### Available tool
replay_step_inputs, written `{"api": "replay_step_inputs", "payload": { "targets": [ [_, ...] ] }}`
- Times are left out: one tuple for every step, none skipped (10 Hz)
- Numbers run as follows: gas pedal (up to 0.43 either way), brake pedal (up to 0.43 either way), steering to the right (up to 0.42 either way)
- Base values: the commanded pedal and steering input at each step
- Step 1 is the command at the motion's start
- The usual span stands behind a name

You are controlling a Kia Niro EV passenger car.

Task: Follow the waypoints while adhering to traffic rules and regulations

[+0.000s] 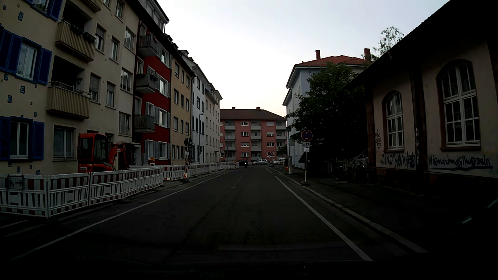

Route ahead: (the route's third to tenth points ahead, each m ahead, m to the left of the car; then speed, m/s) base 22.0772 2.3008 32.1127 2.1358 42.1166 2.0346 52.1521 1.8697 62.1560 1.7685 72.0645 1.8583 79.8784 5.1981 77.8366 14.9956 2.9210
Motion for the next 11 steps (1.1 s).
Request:
{"api": "replay_step_inputs", "payload": {
  "targets": [
    [0.000,0.000,0.000],
    [0.000,0.000,0.000],
    [0.000,0.000,0.004],
    [0.000,0.000,0.005],
    [0.000,0.000,0.005],
    [0.000,0.000,0.005],
    [0.000,0.000,0.005],
    [0.000,0.000,0.005],
    [0.000,0.000,0.005],
    [0.000,0.000,0.005],
    [0.000,0.000,0.005]
  ]
}}
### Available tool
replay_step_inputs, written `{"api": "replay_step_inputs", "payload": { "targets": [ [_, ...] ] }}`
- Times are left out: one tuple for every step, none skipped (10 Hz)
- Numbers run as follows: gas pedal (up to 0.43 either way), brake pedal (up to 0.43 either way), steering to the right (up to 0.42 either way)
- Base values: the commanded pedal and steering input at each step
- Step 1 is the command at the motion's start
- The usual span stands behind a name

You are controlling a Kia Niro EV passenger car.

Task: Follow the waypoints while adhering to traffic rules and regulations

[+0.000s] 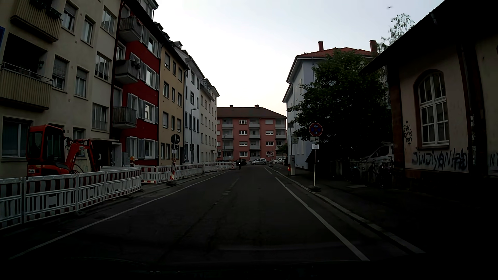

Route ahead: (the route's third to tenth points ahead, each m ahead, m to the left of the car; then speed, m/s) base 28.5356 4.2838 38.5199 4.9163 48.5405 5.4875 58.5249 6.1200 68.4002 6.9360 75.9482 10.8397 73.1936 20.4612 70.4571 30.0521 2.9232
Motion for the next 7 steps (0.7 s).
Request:
{"api": "replay_step_inputs", "payload": {
  "targets": [
    [0.000,0.000,0.005],
    [0.000,0.000,0.005],
    [0.000,0.000,0.005],
    [0.000,0.000,0.004],
    [0.000,0.000,0.004],
    [0.000,0.000,0.004],
    [0.000,0.000,0.004]
  ]
}}
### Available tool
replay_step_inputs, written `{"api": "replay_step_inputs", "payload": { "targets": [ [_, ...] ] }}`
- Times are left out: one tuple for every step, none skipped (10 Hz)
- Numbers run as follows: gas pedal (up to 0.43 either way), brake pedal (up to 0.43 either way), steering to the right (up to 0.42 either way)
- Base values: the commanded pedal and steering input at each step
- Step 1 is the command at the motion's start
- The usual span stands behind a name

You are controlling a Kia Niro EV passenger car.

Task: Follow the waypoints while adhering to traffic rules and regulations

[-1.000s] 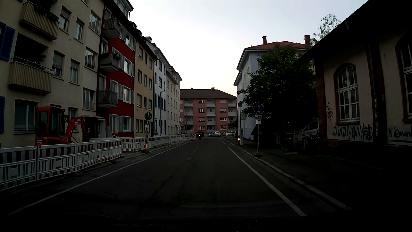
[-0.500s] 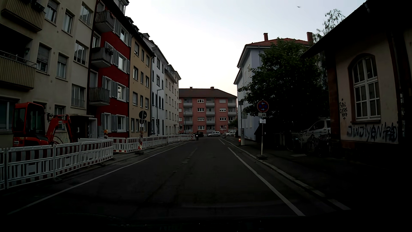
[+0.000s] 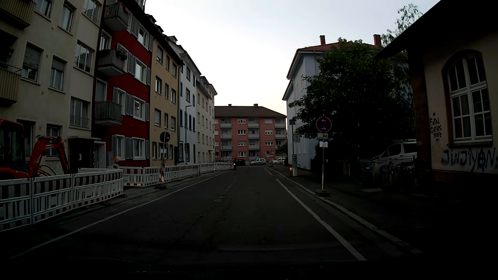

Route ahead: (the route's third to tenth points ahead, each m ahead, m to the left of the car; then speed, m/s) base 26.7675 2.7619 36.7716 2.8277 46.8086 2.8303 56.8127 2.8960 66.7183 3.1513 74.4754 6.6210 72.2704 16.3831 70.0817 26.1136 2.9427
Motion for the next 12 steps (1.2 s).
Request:
{"api": "replay_step_inputs", "payload": {
  "targets": [
    [0.000,0.000,0.004],
    [0.000,0.000,0.004],
    [0.000,0.000,0.004],
    [0.000,0.000,0.004],
    [0.000,0.000,0.004],
    [0.000,0.000,0.003],
    [0.000,0.000,0.003],
    [0.000,0.000,0.003],
    [0.000,0.000,0.003],
    [0.000,0.000,0.003],
    [0.000,0.000,0.003],
    [0.000,0.000,0.003]
  ]
}}
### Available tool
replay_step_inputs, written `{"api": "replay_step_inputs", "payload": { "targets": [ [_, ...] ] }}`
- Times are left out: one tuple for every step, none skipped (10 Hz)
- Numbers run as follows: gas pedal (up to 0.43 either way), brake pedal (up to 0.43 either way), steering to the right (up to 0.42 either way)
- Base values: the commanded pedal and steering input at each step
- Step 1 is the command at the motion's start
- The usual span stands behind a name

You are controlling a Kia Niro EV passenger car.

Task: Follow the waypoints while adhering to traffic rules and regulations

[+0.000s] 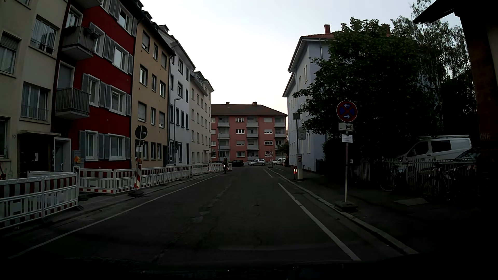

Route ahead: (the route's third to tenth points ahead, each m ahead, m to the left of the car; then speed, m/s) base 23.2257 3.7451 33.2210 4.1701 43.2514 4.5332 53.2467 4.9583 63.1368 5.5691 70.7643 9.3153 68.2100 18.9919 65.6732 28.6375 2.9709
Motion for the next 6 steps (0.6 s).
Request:
{"api": "replay_step_inputs", "payload": {
  "targets": [
    [0.000,0.000,0.003],
    [0.000,0.000,0.003],
    [0.000,0.000,0.002],
    [0.000,0.000,0.002],
    [0.000,0.000,0.002],
    [0.000,0.000,0.002]
  ]
}}
